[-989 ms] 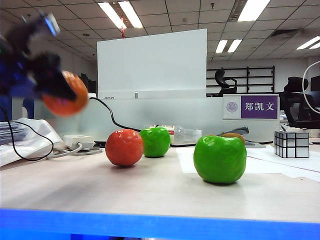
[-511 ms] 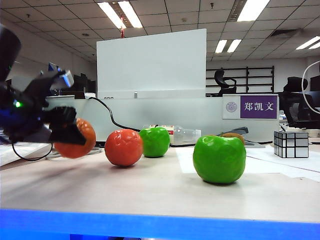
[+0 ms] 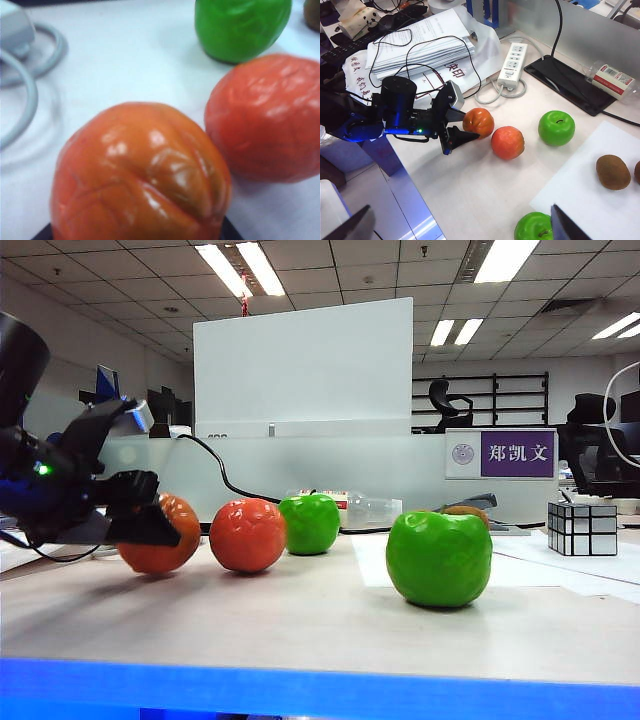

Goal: Put the same fruits together.

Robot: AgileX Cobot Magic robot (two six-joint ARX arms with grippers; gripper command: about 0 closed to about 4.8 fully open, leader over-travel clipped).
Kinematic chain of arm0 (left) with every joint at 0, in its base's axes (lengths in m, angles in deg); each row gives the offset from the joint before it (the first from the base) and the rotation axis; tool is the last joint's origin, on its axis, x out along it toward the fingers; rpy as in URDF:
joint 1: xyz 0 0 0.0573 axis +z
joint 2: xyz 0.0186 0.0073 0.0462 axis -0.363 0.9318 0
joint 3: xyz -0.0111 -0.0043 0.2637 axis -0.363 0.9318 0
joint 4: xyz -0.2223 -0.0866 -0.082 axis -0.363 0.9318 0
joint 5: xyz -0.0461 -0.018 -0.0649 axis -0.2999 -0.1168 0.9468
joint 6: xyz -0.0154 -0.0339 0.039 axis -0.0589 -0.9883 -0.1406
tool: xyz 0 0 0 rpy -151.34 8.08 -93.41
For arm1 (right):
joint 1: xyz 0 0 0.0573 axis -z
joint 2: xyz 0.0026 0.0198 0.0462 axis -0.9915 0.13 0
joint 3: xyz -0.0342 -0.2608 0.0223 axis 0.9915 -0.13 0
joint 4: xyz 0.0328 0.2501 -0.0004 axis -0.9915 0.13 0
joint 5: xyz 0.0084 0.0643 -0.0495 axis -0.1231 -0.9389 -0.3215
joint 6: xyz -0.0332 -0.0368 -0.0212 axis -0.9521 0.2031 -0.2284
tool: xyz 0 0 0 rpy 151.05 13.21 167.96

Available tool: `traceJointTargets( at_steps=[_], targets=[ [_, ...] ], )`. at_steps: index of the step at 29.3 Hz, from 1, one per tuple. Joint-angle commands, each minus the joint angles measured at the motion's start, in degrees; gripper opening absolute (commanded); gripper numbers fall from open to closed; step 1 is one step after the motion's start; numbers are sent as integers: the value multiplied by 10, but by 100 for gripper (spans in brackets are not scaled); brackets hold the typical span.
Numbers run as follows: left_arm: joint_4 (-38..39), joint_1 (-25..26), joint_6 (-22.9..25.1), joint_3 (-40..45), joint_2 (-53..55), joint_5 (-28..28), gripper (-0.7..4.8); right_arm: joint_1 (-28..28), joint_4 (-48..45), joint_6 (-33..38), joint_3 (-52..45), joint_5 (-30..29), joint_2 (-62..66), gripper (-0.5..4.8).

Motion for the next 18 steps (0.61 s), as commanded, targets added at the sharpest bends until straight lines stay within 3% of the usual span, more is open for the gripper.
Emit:
traceJointTargets(
  at_steps=[1,6,12,18],
  targets=[
    [-2,0,-3,-2,5,-2,-5,-1,-10,3,2,1,-2,479],
    [-1,0,-3,-2,8,0,9,-1,-10,3,2,1,-2,479],
    [-1,0,-4,-2,8,4,274,-1,-10,3,2,1,-3,479],
    [-11,-1,-11,-2,8,29,473,-1,-10,3,2,1,-2,479]
  ],
)
